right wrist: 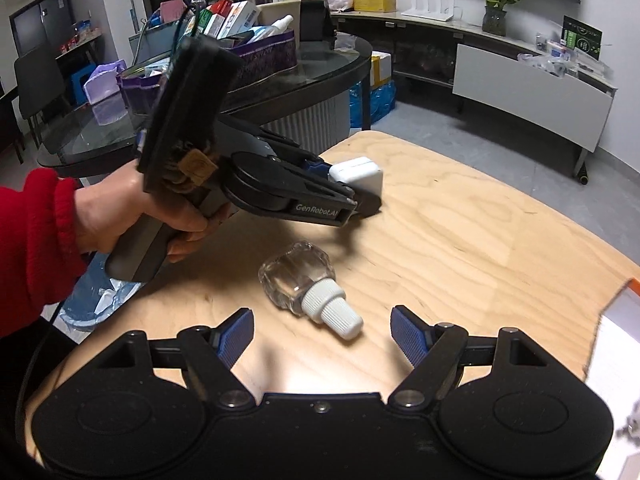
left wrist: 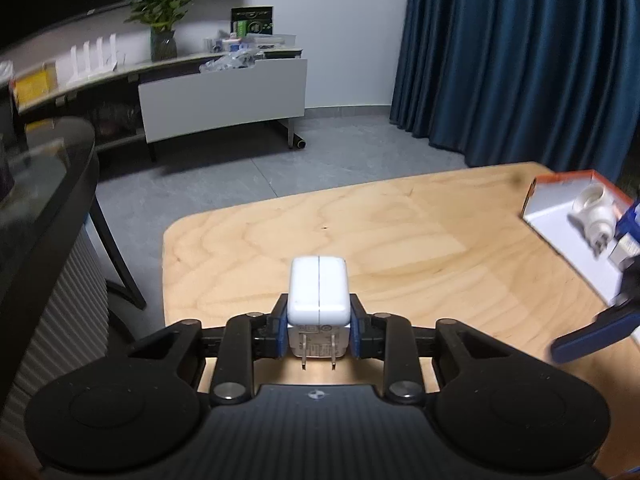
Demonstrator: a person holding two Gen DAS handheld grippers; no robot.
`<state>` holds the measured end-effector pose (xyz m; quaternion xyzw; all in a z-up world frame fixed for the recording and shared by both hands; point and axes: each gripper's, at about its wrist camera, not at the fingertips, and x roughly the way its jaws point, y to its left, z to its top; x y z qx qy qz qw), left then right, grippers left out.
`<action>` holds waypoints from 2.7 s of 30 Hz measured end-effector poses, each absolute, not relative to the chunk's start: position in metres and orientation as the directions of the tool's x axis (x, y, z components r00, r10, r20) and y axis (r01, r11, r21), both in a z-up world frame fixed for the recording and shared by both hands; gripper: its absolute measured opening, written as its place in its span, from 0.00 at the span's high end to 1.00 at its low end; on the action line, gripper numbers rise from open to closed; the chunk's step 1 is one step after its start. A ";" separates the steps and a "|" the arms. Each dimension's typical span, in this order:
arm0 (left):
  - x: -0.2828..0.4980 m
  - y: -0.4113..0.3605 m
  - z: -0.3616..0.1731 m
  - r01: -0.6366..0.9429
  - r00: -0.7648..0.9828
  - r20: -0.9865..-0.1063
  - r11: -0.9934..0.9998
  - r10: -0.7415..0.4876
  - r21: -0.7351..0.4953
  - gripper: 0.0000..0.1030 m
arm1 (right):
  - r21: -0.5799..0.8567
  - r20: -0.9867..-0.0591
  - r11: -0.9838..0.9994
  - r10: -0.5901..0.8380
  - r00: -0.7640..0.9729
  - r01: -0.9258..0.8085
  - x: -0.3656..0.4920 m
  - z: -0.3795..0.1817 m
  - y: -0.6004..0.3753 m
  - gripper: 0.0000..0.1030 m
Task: Organize rigid objects
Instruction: 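Grasp the white charger plug with the left tool while the right grasps the glass bottle, then carry the charger plug and glass bottle over the white box with both tools, then lower the charger plug and glass bottle into the white box with both tools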
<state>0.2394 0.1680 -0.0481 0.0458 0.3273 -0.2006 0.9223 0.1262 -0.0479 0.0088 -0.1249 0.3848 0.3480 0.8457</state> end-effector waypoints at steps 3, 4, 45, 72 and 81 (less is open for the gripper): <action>0.240 0.172 -0.044 0.362 0.708 -0.629 0.930 -0.320 -0.066 0.72 | 0.052 -0.736 0.701 0.508 0.447 -0.711 0.132 0.005 -0.038 0.14; 0.239 0.175 -0.043 0.344 0.709 -0.630 0.935 -0.316 -0.082 0.72 | 0.045 -0.735 0.692 0.511 0.445 -0.721 0.134 0.003 -0.036 0.14; 0.035 -0.071 0.056 0.431 0.744 -0.502 0.891 -0.441 -0.143 0.72 | 0.106 -0.445 0.994 0.065 0.893 -0.020 -0.042 0.107 -0.318 0.39; 0.052 -0.085 0.015 0.373 0.730 -0.567 0.917 -0.383 -0.140 0.72 | 0.190 -0.529 0.982 0.116 0.841 -0.016 -0.016 0.062 -0.352 0.38; 0.079 -0.095 0.018 0.382 0.724 -0.569 0.913 -0.390 -0.140 0.72 | 0.186 -0.545 0.982 0.131 0.828 -0.033 0.021 0.068 -0.354 0.38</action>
